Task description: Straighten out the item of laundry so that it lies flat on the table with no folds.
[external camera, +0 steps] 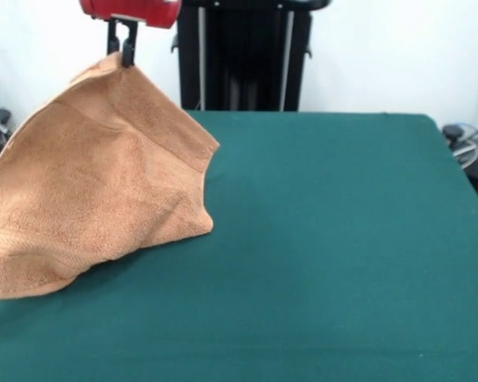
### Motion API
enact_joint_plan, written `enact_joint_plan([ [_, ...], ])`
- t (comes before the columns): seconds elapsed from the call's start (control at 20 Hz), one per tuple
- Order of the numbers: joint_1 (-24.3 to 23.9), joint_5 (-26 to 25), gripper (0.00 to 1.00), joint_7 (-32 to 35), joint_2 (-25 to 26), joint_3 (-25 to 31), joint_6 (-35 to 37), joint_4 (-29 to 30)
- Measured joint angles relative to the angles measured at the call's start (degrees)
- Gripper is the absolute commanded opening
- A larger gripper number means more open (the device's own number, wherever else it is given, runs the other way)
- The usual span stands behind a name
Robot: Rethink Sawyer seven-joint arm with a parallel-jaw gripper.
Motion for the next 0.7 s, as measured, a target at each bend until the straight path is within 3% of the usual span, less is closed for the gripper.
enact_joint_plan([
  [0.7, 4.45, 1.59, 0.0, 0.13, 0.75, -3.66, -0.01, 0.52],
])
